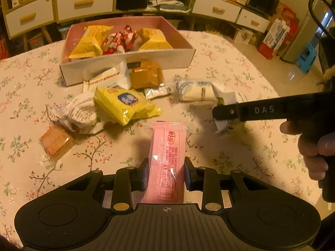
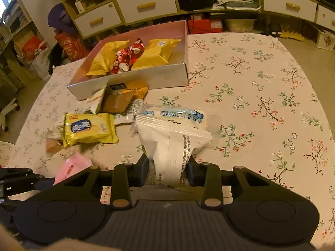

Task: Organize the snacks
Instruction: 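Grasp the pink bar with the left gripper while the right grasps a white packet, then carry the pink bar and white packet over the box and lower them inside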

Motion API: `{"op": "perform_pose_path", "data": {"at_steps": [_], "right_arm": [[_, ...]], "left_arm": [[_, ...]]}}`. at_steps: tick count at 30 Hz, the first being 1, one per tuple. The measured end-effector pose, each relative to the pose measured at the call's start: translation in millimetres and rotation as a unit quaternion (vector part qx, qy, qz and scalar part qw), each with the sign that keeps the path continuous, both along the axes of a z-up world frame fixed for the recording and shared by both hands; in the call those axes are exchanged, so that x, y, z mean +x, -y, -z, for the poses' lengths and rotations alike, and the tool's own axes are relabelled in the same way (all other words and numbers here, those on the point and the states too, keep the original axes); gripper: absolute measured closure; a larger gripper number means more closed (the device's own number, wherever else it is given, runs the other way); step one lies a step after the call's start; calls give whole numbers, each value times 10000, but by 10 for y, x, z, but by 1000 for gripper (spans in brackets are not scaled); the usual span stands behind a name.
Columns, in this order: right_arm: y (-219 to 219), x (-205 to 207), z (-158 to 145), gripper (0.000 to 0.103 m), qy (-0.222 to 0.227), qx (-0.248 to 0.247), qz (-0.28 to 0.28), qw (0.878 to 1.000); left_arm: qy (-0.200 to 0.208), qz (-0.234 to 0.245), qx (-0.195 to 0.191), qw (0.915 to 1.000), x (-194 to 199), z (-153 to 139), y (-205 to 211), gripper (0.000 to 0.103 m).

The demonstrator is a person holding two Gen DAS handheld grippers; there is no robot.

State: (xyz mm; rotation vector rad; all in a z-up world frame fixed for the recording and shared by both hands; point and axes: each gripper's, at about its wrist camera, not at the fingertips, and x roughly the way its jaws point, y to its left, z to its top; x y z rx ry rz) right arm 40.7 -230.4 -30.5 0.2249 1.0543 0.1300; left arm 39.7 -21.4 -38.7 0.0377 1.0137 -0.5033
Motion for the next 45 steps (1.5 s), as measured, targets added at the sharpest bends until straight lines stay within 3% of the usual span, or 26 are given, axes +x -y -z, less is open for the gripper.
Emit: {"op": "perform_pose_path", "data": {"at_steps": [13,21,27,37,45], "right_arm": [[-165,155,-221,70,219,195,15,9996],[-215,395,-371,70,406,587,150,9973],[-280,772,-337,70,519,786,144,9955],[-298,1219,-191,70,466,1126,354,9919],[-387,1363,-48,70,299,951,300,9946]], "left_arm": [[355,-615,-460,9964,177,-357,-225,74],[632,-921,-280,9933,524,-519,-303,74],[662,-1127,-263,9911,1007,-589,-362,74],[682,-1198,-303,9900,1699,-396,-353,74],[453,-1208,-148,9915,1998,-116,-343,74]]}}
